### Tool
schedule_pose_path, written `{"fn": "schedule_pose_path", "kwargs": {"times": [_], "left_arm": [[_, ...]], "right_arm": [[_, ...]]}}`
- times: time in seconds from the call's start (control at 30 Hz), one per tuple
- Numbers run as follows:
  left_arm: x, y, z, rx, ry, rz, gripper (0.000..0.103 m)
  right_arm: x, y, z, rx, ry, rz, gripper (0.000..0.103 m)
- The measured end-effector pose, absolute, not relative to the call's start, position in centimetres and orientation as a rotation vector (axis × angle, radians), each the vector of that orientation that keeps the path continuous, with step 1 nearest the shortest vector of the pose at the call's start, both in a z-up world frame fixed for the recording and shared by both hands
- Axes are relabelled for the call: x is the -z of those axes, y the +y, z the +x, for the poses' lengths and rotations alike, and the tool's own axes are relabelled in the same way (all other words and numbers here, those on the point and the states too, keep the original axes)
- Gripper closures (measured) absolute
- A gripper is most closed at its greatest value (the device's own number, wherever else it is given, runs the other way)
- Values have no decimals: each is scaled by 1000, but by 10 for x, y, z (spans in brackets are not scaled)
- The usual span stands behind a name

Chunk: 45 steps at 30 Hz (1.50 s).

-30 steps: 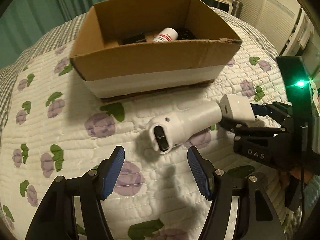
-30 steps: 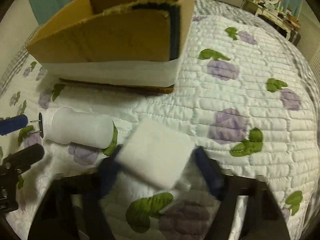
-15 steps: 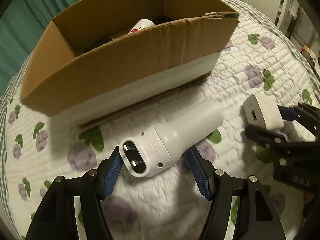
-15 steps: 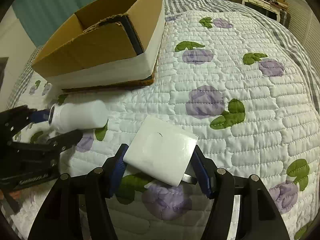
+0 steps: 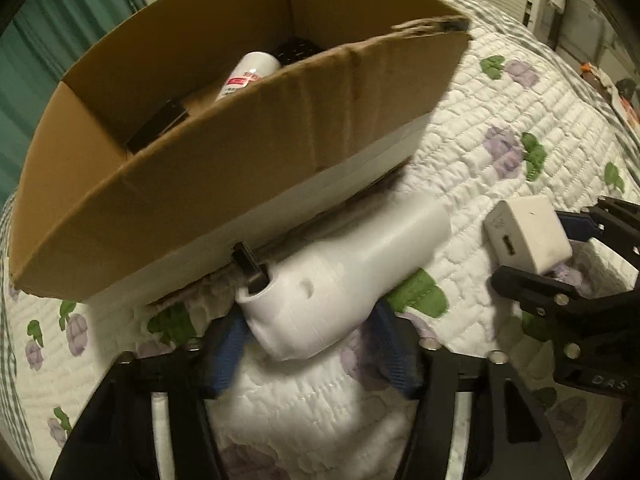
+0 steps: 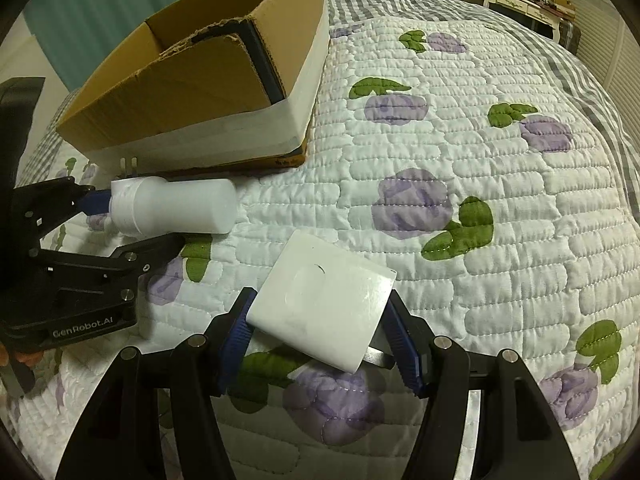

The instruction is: Organize rigid objects

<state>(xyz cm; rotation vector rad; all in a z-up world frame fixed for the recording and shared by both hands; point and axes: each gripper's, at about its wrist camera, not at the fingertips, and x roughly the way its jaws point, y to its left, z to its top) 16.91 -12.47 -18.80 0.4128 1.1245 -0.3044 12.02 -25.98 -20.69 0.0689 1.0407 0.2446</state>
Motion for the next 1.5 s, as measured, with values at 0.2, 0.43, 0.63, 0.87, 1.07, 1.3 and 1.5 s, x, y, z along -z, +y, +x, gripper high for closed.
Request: {"fn": "schedule_pose_path", "kwargs": {"times": [0.2,0.43,0.63,0.87,1.07,1.3,1.5], "left_arm": [[178,-115,155,306,1125,346,47],[149,-100,134,292,1098,252,49],[126,-84,112,288,1066,209,61],[119,-67,105,284,1107,135,96],[118,-69,104,228,1079,131,45],[136,-77,134,208,1114,161,45],[160,-73,158,218,1157,89,43]], "right_arm": [[206,-261,120,-240,1039,59,40],[192,-258,106,-236,1023,42,41],[160,-249,91,-244,972,16,41],[130,-237,78,-250,932,-2,41],[133,-235,77,-260,943,3,41],[150,-252,86,-237,972,34,41],[169,-262,94,-227,1009,56,41]]}}
